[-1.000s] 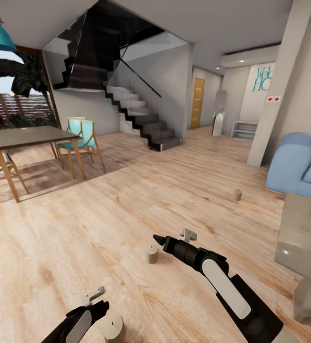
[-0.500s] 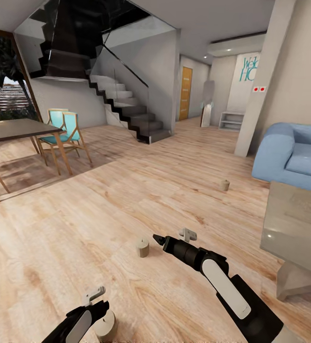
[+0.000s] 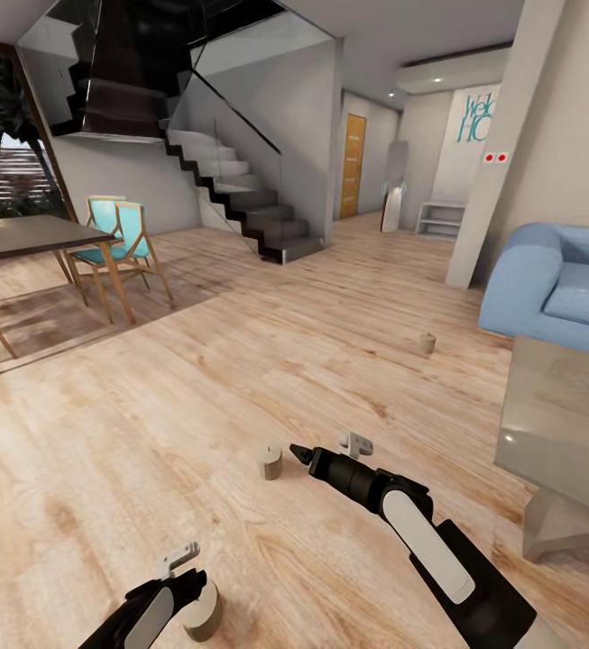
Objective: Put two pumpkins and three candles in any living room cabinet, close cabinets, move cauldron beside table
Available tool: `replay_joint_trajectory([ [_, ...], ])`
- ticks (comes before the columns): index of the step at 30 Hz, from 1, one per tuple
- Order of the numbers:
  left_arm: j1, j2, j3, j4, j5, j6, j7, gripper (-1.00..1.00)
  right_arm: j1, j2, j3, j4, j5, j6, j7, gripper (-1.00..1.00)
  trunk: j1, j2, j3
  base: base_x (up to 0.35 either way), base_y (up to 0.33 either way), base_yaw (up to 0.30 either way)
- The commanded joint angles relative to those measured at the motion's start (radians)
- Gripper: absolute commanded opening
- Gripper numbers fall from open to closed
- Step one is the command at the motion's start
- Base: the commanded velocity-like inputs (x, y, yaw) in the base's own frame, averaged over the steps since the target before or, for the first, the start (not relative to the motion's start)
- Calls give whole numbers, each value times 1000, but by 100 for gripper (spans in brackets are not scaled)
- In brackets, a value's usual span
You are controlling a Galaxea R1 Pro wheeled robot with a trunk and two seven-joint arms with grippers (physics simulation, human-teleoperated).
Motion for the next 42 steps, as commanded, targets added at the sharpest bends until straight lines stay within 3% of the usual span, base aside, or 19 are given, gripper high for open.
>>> replay_joint_trajectory([
  [1,0,2,-8,-2,10,2,10,100,-1,-1,2,-2,-10,0,-10,100,0,0,-1,50,-39,0],
  [17,0,2,-7,-3,11,3,9,100,-1,-1,2,-3,-10,0,-10,100,0,0,-1,163,-44,0],
  [42,0,2,-8,-3,11,-20,11,100,-1,-1,2,-8,-10,0,-9,100,0,0,-1,21,35,0],
])
